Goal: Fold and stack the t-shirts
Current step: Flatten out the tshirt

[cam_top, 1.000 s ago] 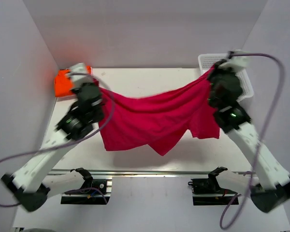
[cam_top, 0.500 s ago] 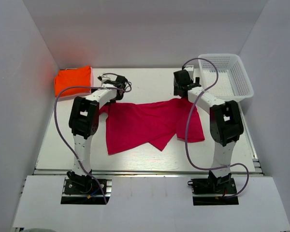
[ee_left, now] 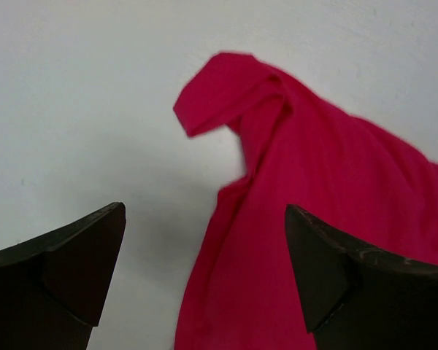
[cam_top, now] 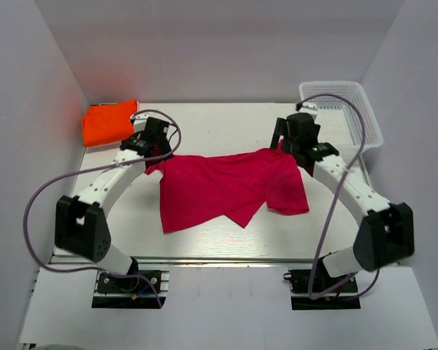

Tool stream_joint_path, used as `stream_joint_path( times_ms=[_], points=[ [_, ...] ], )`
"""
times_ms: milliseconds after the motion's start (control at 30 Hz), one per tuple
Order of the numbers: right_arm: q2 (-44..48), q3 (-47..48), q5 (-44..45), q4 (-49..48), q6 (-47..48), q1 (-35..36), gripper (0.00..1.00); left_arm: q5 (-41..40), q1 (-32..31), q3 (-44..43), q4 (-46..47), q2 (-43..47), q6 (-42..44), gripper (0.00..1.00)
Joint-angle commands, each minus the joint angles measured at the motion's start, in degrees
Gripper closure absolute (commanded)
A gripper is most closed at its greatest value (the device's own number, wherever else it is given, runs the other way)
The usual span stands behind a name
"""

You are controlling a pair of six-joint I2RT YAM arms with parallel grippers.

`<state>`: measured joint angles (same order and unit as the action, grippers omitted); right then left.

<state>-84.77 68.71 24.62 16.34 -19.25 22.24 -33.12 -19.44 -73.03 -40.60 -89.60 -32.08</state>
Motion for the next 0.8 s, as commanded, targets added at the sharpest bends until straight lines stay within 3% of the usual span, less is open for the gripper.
stream_joint_path(
  times_ms=[0, 133, 367, 500, 600, 767],
  points=[
    [6.7, -7.7, -2.3, -2.0, -7.5, -0.3, 0.1, 8.2, -1.1, 7.6, 0.6, 7.1, -1.6, 0.01],
    [13.0, -16.0, -2.2, -5.3, -10.7, -0.4, 0.1, 18.9, -1.1, 19.7, 0.6, 15.7, -1.6, 0.01],
    [16.6, -19.4, -0.1, -6.1, -13.1, -0.8, 0.1, 39.1, -2.3, 37.3, 7.9, 25.3, -3.4, 0.01],
    [16.1, -19.6, -0.8, -7.0, -13.4, -1.1, 0.1, 39.3, -2.8, 40.4, 8.7, 26.6, -4.8, 0.01],
    [15.5, -19.3, -1.6, -7.3, -13.2, -1.1, 0.1, 37.8, -2.8, 40.4, 5.0, 25.0, -4.8, 0.06],
    [14.4, -19.4, -1.7, -7.1, -12.7, -1.4, 0.1, 34.4, -3.8, 42.1, 1.3, 26.1, -5.3, 0.25]
  ],
)
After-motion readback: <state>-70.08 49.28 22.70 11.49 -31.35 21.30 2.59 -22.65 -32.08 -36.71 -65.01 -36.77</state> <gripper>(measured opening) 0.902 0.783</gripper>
